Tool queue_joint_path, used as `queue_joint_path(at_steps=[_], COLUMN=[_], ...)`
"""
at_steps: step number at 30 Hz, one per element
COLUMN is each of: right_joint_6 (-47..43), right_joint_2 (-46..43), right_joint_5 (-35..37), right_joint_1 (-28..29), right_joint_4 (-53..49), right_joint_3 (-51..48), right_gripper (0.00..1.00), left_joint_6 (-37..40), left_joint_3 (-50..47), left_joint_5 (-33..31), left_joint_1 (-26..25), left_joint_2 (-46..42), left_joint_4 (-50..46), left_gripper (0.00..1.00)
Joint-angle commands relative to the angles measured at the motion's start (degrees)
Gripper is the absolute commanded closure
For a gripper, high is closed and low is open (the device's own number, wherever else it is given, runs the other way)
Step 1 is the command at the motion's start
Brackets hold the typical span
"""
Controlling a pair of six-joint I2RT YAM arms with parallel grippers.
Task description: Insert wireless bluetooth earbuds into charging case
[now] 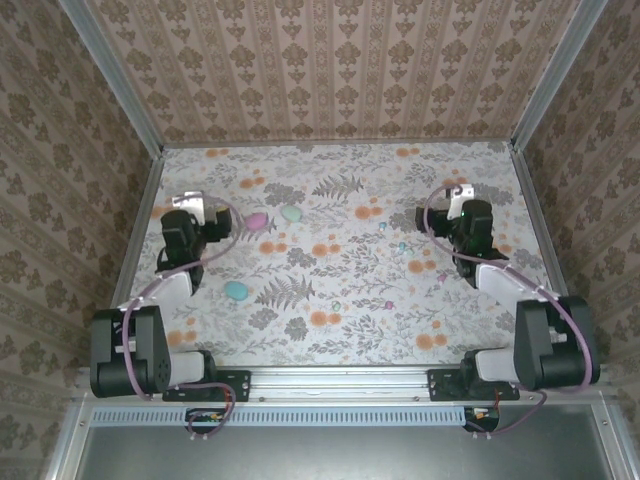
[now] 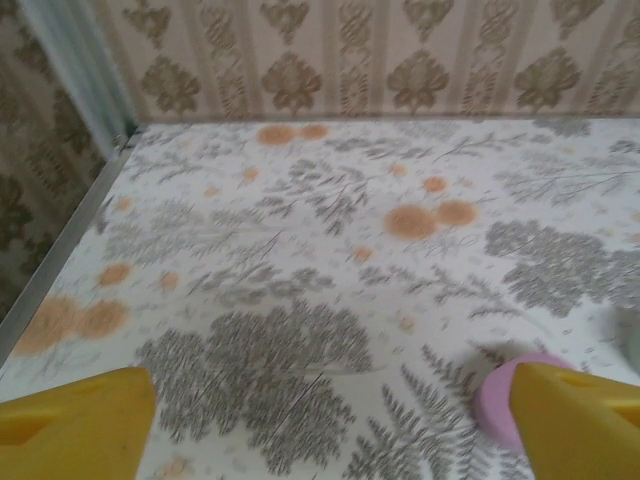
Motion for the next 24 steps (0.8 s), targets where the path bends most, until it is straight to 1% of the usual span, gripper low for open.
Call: queue_joint_path(at_steps=[1,3,6,8,11,13,16,19,22,24], right_joint_6=[3.54,4.89,9.77,12.43,14.80,15.33,16.66,17.12,17.24,17.39], right_joint_2=[-4.24,-5.62,-5.69,-4.52,-1.86,-0.24,2.19,3.89,4.32,3.99], right_joint_5=[-8.58,-14.68,-22.41,-25.80,-29.47,-31.05,-31.27,-31.38,-30.58,-29.65], right_joint_1=[-0.22,-0.27,-0.15,0.16,0.79,1.39,2.70,4.14,5.33,5.80], right_joint_4=[-15.14,-17.49,-19.06,-19.99,-22.34,-23.34,-23.79,-25.34,-25.97,-26.30], right_joint_3=[3.38,4.50,5.70,6.43,8.33,9.58,11.21,13.10,13.95,13.95], right_gripper=[0.00,0.00,0.00,0.00,0.05,0.07,0.09,0.11,0.11,0.09], left_joint_6=[-2.82,-2.39,0.11,2.59,4.90,4.61,3.97,1.21,-1.09,-1.74], left_joint_3=[7.74,12.78,21.19,25.87,31.91,35.58,41.52,48.93,54.98,57.25], left_joint_5=[9.52,13.82,17.13,17.45,17.31,16.24,14.27,11.03,11.11,11.38], left_joint_1=[-0.14,-1.40,-5.02,-7.73,-11.06,-12.83,-15.76,-17.65,-18.54,-19.21], left_joint_2=[1.76,4.54,9.59,13.01,18.96,22.51,28.43,34.95,40.72,42.85], left_joint_4=[-12.61,-18.09,-28.21,-34.65,-41.86,-44.74,-48.16,-52.64,-56.30,-57.39], left_gripper=[0.14,0.20,0.27,0.29,0.33,0.33,0.31,0.31,0.32,0.32])
